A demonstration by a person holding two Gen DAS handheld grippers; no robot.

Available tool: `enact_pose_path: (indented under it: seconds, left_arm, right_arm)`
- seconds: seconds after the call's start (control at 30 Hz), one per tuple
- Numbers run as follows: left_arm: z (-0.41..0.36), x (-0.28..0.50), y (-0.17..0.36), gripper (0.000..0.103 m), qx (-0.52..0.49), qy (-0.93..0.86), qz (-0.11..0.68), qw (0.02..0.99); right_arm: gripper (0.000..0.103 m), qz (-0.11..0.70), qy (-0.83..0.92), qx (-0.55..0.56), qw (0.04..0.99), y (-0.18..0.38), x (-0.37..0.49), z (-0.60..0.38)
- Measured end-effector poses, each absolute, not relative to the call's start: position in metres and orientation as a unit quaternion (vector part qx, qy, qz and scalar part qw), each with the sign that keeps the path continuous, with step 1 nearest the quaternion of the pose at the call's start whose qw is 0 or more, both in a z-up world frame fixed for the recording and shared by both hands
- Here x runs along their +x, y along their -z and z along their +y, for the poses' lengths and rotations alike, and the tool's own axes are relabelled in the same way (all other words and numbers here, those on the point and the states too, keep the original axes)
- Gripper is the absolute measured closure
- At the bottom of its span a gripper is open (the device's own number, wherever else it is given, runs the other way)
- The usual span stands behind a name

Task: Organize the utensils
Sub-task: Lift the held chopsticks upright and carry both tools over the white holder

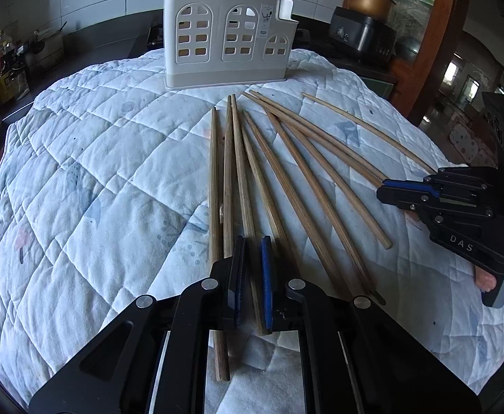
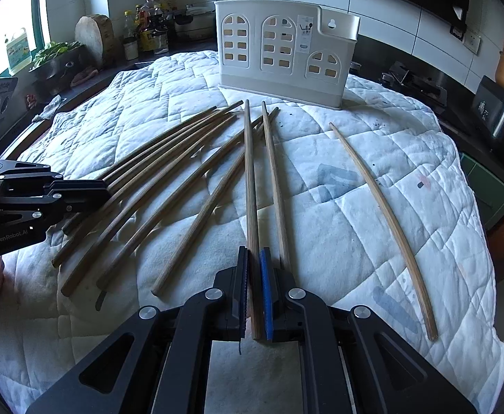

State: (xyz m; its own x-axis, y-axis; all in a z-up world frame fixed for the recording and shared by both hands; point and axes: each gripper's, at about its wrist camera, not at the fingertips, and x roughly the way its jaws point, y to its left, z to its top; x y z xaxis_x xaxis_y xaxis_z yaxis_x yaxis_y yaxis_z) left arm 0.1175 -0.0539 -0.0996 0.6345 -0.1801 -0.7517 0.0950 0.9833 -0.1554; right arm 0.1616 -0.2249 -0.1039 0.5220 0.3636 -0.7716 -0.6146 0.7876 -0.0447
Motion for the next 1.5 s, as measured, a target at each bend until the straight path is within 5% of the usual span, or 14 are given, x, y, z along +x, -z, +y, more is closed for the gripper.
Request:
enact_pose_path:
  seconds: [0.73, 1.5]
  left_arm:
    - [-0.038, 0.084, 0.017, 0.097, -0.071, 0.132, 0.299, 0.942]
    - [-0.009, 0.175, -0.090, 0.097, -0.027, 0.142, 0.266, 0.953]
  right_arm:
    - [0.096, 0.284, -0.256, -0.093, 0.919, -0.014, 0.119, -0.231]
    - [0.096, 0.228, -0.193, -0.084, 0.951, -0.175, 0.280, -0.192]
